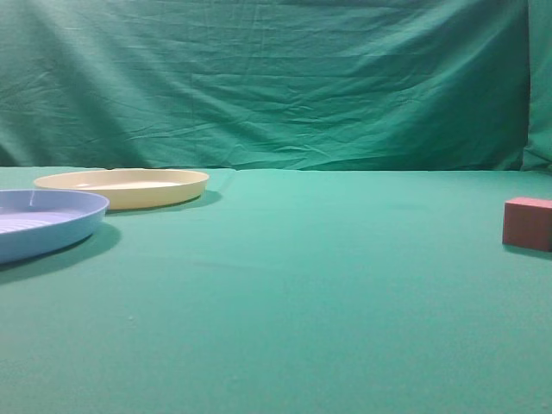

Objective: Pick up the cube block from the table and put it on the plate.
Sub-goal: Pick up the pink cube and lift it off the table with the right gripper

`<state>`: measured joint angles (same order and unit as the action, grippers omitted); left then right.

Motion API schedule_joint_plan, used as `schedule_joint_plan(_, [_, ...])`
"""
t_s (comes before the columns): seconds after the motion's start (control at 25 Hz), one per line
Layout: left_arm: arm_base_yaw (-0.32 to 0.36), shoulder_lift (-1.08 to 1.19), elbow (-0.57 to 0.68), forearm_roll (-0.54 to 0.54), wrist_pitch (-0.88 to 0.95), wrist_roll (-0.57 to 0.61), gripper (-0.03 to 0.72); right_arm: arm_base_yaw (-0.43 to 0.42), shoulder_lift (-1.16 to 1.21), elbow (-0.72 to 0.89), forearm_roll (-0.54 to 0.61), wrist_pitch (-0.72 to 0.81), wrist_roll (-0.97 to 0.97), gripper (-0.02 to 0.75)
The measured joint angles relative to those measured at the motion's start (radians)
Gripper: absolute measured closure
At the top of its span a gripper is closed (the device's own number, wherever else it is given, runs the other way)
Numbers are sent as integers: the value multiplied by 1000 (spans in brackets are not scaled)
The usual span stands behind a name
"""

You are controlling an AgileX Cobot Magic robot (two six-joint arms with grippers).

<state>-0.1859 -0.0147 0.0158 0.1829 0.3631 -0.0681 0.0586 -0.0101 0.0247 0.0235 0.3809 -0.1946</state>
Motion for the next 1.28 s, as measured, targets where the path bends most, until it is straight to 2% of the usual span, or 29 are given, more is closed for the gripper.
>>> schedule_joint_plan(0.92, [0, 0, 0, 0, 0, 0, 688, -1, 0, 2, 0, -11, 0, 738])
schedule_joint_plan(1.04, [0, 0, 0, 0, 0, 0, 688, -1, 0, 2, 13, -118, 0, 738])
schedule_joint_plan(1.2, [0, 0, 0, 0, 0, 0, 688, -1, 0, 2, 47, -345, 2, 738])
schedule_joint_plan(1.28, [0, 0, 0, 0, 0, 0, 688, -1, 0, 2, 50, -395, 25, 738])
